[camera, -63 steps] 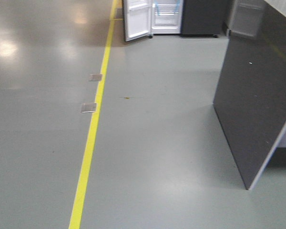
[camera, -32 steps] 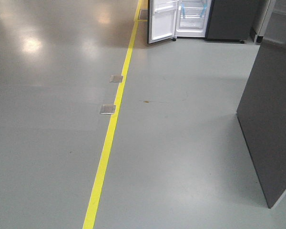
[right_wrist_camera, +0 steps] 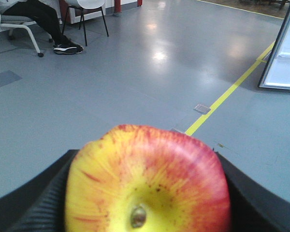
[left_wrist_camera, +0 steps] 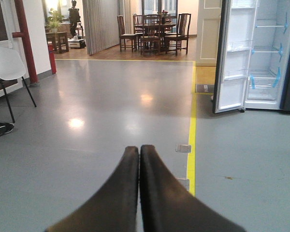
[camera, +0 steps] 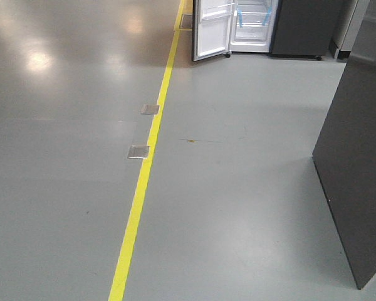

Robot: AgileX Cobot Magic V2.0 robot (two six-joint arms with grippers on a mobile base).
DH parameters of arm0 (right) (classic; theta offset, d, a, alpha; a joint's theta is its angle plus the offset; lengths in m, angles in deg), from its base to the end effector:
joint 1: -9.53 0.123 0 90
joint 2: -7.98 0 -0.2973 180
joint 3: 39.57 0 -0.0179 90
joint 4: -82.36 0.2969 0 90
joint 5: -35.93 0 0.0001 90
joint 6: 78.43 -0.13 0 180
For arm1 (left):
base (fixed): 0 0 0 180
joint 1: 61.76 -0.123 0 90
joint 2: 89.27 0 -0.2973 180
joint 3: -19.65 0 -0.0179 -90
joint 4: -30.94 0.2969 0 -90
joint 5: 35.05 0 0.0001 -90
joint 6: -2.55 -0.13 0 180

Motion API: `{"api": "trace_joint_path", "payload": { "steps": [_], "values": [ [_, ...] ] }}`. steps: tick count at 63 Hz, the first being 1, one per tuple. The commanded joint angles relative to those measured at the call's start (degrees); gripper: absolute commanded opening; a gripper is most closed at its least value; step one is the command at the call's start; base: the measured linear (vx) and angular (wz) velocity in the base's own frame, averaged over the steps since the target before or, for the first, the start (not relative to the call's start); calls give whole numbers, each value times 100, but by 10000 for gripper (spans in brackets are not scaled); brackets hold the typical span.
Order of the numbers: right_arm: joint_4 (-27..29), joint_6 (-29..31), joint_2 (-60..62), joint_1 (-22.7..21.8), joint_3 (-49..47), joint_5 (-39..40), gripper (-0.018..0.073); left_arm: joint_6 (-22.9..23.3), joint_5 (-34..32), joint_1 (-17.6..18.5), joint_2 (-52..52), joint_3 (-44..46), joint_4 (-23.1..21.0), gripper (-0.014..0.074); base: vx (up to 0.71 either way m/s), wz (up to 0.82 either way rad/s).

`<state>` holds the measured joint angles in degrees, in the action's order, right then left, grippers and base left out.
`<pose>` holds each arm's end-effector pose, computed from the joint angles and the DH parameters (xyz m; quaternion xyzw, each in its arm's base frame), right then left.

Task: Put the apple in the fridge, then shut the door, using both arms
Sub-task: 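Drive toward the open refrigerator carrying the apple in the right gripper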

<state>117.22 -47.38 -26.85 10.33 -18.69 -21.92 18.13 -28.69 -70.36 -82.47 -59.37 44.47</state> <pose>0.0983 0.0643 0.4391 -0.2244 0.7660 0.1527 0.5827 0.1275 0.0227 0.1931 -0.0762 0.7153 0.0485 0.6929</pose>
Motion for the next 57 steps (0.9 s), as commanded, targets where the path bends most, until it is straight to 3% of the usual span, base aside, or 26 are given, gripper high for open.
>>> {"api": "trace_joint_path", "payload": {
  "steps": [1, 57],
  "values": [
    [199, 34, -40, -9, -128, 435, 3, 36, -432, -2, -81, -164, -17, -8, 17, -8],
    [199, 34, -40, -9, -128, 435, 3, 36, -432, -2, -81, -164, -17, -8, 17, -6]
  ]
}}
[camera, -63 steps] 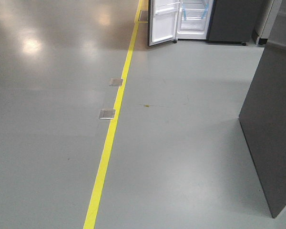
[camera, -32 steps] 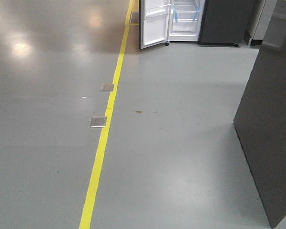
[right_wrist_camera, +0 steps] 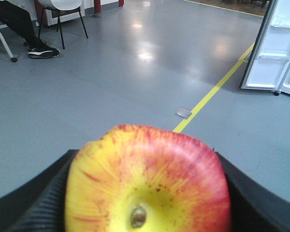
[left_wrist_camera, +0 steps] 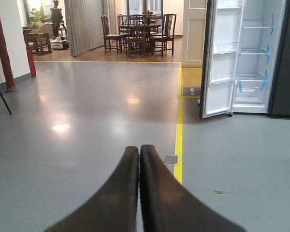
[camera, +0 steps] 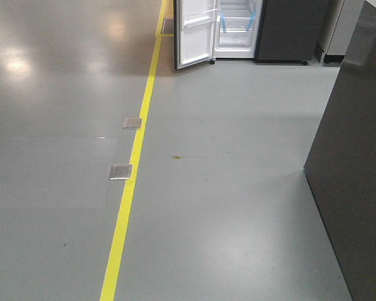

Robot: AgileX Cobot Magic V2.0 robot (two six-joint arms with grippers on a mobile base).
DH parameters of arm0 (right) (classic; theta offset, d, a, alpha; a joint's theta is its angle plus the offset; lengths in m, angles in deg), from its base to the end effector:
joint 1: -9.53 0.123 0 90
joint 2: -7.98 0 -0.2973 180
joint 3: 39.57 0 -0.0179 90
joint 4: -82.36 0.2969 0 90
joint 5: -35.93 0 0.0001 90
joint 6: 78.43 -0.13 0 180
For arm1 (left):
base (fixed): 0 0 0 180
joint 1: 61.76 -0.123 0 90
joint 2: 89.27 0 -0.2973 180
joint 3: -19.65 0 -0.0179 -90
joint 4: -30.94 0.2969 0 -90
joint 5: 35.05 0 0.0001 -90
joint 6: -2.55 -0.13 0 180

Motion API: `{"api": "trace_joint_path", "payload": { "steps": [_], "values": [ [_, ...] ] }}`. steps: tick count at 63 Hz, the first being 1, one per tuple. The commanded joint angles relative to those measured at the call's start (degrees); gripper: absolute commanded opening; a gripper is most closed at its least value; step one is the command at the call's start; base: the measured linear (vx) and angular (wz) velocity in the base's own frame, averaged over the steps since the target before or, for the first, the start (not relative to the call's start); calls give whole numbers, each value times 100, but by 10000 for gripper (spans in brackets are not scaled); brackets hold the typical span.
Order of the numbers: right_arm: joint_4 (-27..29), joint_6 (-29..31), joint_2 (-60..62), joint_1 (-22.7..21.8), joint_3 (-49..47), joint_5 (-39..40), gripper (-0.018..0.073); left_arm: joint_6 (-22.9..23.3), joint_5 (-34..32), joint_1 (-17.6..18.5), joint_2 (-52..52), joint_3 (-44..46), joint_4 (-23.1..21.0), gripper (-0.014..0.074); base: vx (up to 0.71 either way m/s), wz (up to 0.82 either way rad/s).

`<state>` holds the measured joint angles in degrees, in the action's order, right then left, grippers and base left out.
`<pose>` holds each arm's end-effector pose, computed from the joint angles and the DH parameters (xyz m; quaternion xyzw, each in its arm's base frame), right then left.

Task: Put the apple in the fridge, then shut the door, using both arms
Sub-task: 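Drive toward the open refrigerator carrying the apple in the right gripper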

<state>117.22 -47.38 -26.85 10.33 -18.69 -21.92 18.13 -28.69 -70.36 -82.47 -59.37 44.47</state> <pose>0.0983 0.0643 0.4391 -0.2244 0.7660 0.1527 0.5827 0.1275 0.0227 0.1931 -0.0762 0.7153 0.0485 0.6929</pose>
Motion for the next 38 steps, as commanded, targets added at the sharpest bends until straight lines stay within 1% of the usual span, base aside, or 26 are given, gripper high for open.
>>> {"api": "trace_joint_path", "payload": {
  "steps": [1, 38],
  "values": [
    [199, 34, -40, -9, -128, 435, 3, 36, -432, -2, -81, -164, -17, -8, 18, -4],
    [199, 34, -40, -9, -128, 435, 3, 36, -432, -2, -81, -164, -17, -8, 19, -2]
  ]
}}
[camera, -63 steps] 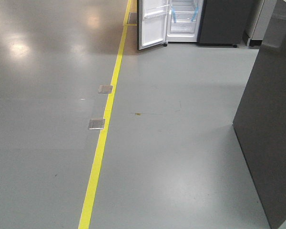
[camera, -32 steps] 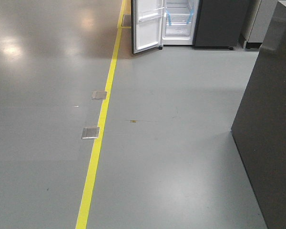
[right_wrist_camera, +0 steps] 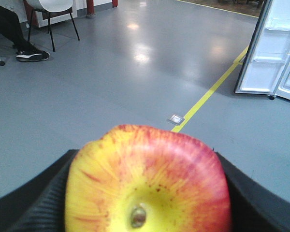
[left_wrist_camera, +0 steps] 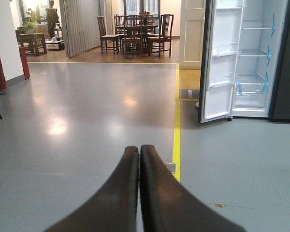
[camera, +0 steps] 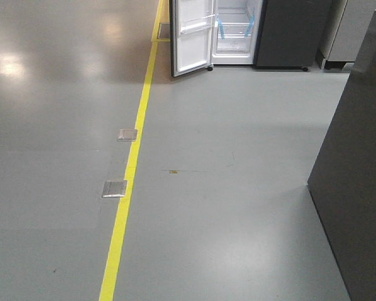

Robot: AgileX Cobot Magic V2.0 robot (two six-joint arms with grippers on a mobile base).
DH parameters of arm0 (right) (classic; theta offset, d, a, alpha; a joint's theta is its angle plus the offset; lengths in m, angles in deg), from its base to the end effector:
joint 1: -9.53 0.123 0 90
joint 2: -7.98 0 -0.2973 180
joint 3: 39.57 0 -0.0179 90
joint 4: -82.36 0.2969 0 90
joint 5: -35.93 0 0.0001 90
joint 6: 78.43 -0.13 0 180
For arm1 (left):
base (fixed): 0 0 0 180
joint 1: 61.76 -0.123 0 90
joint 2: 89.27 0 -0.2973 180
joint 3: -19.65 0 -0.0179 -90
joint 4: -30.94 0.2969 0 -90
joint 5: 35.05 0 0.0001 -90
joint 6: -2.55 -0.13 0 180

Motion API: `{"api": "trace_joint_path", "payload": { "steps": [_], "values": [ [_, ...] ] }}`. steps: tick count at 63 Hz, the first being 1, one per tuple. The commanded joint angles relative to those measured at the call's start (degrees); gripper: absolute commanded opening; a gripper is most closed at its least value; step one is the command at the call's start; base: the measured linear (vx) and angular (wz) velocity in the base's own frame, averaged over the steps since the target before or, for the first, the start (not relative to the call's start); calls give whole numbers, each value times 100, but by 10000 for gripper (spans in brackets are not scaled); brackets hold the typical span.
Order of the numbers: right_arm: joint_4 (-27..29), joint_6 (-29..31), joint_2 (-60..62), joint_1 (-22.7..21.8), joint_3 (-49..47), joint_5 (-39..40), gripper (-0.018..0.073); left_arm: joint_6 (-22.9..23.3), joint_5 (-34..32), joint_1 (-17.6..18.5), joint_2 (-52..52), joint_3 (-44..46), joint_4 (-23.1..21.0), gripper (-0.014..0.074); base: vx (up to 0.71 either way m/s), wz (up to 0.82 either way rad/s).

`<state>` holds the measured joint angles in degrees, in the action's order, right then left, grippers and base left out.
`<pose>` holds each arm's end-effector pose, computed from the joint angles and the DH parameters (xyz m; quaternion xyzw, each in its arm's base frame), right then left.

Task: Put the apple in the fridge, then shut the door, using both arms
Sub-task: 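Drive toward the open refrigerator carrying the apple in the right gripper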

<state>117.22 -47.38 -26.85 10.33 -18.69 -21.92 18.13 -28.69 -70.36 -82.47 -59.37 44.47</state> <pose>0.0983 0.0643 0.4391 -0.2244 0.7660 0.1527 0.5827 0.1275 0.0227 0.1931 -0.0762 0.7153 0.0485 0.6929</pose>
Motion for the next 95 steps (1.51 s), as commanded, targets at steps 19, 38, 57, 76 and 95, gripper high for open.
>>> {"api": "trace_joint_path", "payload": {
  "steps": [19, 38, 57, 76, 95],
  "values": [
    [199, 34, -40, -9, -128, 435, 3, 36, -432, -2, -81, -164, -17, -8, 20, -1],
    [199, 34, -40, -9, -128, 435, 3, 36, -432, -2, -81, -164, -17, -8, 19, -3],
    [199, 34, -40, -9, -128, 435, 3, 36, -432, -2, -81, -164, -17, -8, 18, -4],
    [199, 34, -40, -9, -128, 430, 3, 36, -432, -2, -81, -164, -17, -8, 18, -4],
    [199, 34, -40, -9, -128, 419, 3, 36, -432, -2, -81, -164, -17, -8, 16, 2]
  ]
}}
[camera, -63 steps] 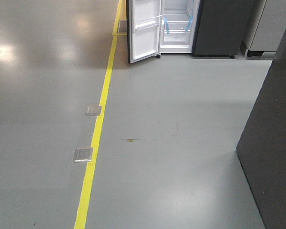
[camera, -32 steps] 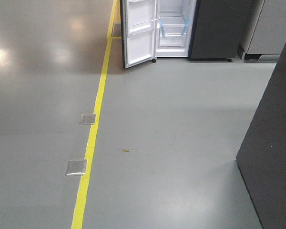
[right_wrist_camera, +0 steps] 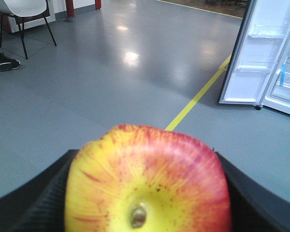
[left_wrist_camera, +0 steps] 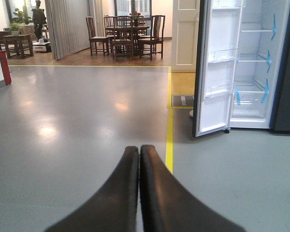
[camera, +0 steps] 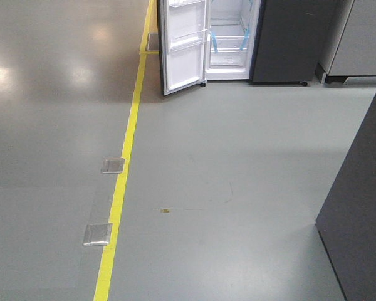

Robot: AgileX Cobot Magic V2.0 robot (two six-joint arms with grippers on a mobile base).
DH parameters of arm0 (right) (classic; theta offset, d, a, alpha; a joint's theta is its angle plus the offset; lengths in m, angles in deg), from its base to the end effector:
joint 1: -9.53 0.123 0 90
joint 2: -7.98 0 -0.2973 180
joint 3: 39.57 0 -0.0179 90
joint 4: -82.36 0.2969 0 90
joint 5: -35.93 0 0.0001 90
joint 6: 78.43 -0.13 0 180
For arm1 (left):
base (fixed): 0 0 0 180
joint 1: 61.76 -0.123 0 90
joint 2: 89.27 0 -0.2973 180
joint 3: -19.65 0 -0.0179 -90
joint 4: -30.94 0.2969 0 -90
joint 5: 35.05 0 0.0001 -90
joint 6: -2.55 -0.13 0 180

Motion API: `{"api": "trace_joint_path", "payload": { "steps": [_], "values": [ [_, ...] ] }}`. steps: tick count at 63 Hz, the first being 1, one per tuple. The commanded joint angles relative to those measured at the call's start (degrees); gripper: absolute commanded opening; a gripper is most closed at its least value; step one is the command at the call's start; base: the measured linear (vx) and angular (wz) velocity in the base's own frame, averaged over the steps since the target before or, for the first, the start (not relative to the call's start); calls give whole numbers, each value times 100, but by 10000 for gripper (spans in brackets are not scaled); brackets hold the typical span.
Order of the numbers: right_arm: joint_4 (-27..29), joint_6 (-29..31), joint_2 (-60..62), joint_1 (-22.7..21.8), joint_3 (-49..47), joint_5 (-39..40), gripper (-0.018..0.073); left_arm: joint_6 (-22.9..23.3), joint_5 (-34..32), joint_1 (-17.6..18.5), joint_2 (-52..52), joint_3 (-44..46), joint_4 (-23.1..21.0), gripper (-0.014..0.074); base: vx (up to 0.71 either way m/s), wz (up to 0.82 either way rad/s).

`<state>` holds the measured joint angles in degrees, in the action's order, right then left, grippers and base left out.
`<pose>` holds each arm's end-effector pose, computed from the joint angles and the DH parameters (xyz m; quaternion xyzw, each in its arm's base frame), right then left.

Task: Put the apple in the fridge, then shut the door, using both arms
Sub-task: 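Drive toward the open refrigerator carrying the apple in the right gripper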

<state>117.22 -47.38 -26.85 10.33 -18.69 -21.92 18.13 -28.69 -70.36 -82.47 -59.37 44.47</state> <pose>0.0983 0.0643 0.4391 -0.2244 0.7660 0.1527 0.5827 0.1275 0.0227 0.1931 -0.0762 0.7153 0.0485 0.6929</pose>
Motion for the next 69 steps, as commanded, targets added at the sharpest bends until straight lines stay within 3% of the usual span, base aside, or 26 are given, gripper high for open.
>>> {"api": "trace_joint_path", "payload": {
  "steps": [1, 69],
  "values": [
    [199, 34, -40, -9, -128, 419, 3, 36, -432, -2, -81, -164, -17, -8, 16, 5],
    [199, 34, -40, -9, -128, 346, 3, 36, -432, -2, -81, -164, -17, -8, 17, 2]
  ]
}}
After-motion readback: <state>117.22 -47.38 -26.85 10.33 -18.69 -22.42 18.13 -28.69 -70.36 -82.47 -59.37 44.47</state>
